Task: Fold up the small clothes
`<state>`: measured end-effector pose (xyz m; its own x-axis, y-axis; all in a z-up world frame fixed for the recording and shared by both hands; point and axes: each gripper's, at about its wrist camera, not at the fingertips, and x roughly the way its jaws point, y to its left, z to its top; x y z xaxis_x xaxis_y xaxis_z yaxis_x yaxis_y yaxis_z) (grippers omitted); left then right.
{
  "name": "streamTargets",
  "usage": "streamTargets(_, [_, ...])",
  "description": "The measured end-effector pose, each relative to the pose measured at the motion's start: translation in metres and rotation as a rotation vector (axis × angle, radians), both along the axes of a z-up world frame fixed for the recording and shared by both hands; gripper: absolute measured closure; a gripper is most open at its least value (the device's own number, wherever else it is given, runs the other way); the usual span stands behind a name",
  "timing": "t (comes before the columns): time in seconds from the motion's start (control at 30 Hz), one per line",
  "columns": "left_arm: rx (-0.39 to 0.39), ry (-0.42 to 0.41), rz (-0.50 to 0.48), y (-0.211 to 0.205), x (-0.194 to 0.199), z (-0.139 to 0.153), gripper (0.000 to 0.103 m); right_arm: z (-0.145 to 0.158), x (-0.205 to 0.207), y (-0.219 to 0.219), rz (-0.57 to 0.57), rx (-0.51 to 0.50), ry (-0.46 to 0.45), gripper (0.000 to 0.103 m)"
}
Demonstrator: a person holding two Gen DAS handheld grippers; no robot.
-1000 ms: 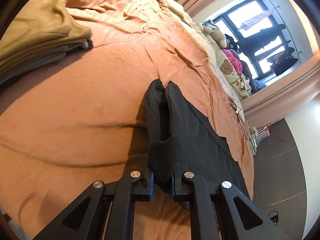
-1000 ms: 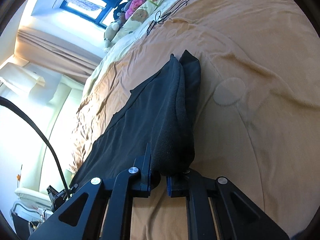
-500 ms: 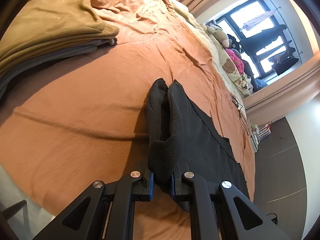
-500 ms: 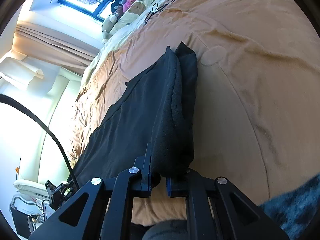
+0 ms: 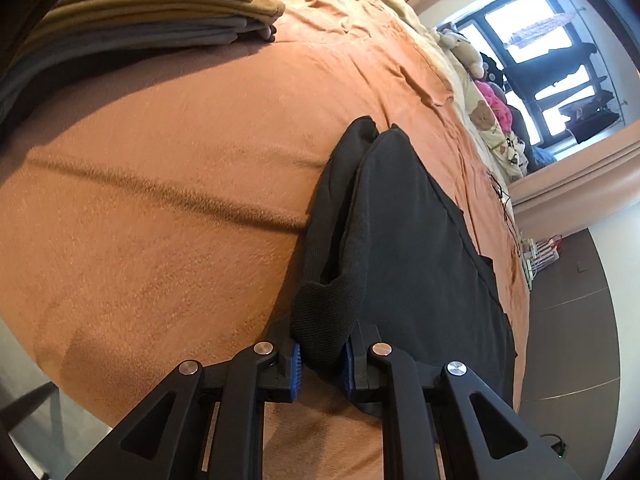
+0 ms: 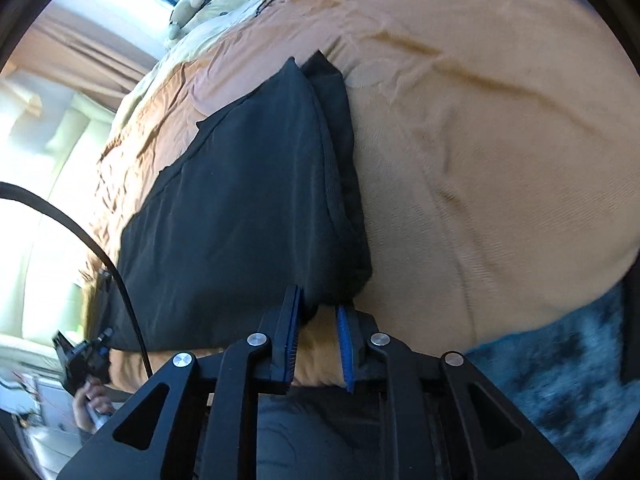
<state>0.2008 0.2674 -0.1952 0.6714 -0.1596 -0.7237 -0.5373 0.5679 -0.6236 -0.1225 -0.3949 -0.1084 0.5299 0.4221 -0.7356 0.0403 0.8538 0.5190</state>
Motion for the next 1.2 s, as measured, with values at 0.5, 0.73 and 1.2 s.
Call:
streamTargets(0.5, [-0.086,-0.015,-0.009,-0.014,-0.006,-0.014,0.064,0.048,-0.049,0.03,0.053,-0.123,-0.204,0.061])
streamTargets(0.73, [-0.073,-0.045,0.031,-0.019,-0.014,-0.016,0.064,0.049,-0.02,0.087,0.192,-0.139,-0.242,0.061])
streamTargets(1.2, [-0.064,-0.077,0.086,-0.021,-0.01,-0.017,0.064,0.024,0.046,0.198,0.426,-0.222,-0.177,0.061])
